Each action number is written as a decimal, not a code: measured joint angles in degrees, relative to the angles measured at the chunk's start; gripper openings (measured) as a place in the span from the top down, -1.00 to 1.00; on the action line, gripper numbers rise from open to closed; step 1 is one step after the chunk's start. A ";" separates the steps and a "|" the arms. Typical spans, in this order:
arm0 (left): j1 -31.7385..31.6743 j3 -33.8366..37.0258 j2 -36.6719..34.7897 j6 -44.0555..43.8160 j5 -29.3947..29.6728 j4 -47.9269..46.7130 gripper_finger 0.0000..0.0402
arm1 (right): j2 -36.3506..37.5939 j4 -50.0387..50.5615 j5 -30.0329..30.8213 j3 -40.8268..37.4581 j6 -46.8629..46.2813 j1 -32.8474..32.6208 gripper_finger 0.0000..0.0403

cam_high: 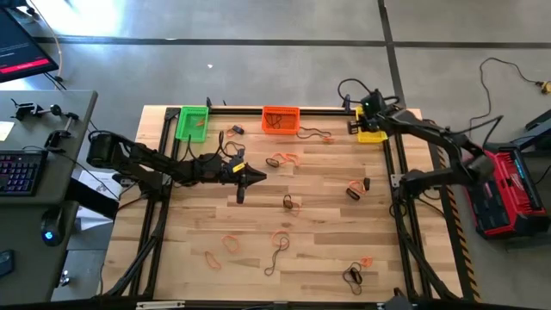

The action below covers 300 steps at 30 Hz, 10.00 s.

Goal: Sort rubber bands into baskets
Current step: Put the middle left black rubber band into the yellow bin, then put the bottom right orange rubber band into the green bin

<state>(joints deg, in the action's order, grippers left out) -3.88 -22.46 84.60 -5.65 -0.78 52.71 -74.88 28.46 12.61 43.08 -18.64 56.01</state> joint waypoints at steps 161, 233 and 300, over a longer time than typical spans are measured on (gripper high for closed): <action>-0.24 -0.02 0.02 -1.16 -0.04 -0.63 0.87 | -16.29 5.04 1.14 13.32 -1.95 -0.68 0.97; -0.13 0.00 0.02 -0.36 -0.03 -2.67 0.87 | 4.57 5.47 3.51 5.19 1.75 -24.77 1.00; -0.15 0.00 0.02 1.37 -0.04 -3.17 0.87 | -24.73 27.03 -21.21 22.08 -41.35 -106.32 0.16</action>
<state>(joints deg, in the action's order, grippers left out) -4.03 -22.46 84.62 -4.27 -0.82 49.54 -99.62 55.49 -8.60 65.17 -60.00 -50.30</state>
